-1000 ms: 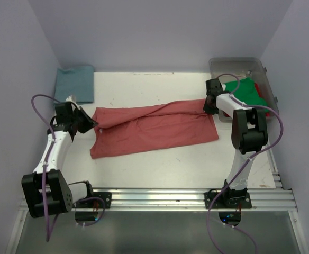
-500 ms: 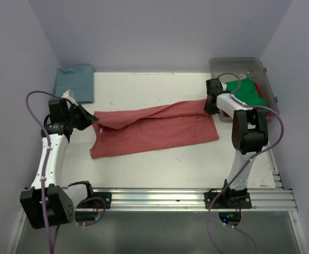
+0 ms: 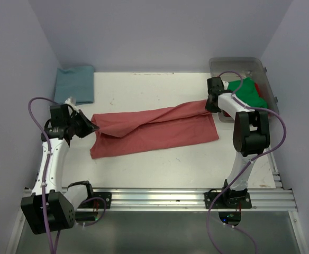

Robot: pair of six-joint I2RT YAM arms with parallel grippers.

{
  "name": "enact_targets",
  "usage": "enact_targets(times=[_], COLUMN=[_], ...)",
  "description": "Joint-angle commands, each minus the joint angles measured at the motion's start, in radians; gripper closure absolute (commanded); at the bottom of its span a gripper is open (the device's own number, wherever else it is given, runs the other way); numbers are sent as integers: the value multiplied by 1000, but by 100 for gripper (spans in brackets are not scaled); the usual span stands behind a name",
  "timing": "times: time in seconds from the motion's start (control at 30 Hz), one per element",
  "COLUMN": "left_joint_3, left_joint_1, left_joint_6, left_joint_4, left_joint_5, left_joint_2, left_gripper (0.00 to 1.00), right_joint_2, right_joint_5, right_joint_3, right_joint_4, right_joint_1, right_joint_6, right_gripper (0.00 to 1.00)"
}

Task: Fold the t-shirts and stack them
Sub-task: Fold the other side of the tshirt into a rectangle

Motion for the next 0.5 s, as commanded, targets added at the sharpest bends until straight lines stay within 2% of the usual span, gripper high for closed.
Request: enact_targets(times=[0.0, 0.3, 0.33, 0.4, 0.43, 0.47], left_joint_3=[-68, -166, -174, -178, -175, -168], left_joint_1=[10, 10, 10, 10, 10, 9], left_joint_6=[33, 58, 58, 53, 52, 44], left_joint_4=[-14, 19, 22, 22, 14, -9], left_joint_5=[-12, -68, -68, -74, -87, -117], left_joint_2=[12, 38, 39, 38, 30, 0], left_gripper=[100, 100, 100, 93, 87, 73], right_joint_2=[-39, -18, -18, -36, -50, -63], right_joint_5=[38, 37, 36, 30, 20, 18], right_joint_3=[-25, -33, -35, -44, -48, -51], right_joint_4=[-23, -22, -23, -20, -20, -20], right_joint_1=[-5, -5, -4, -4, -2, -1], right_joint_6=[0, 6, 7, 7, 6, 4], right_gripper=[100, 100, 93, 78, 63, 57])
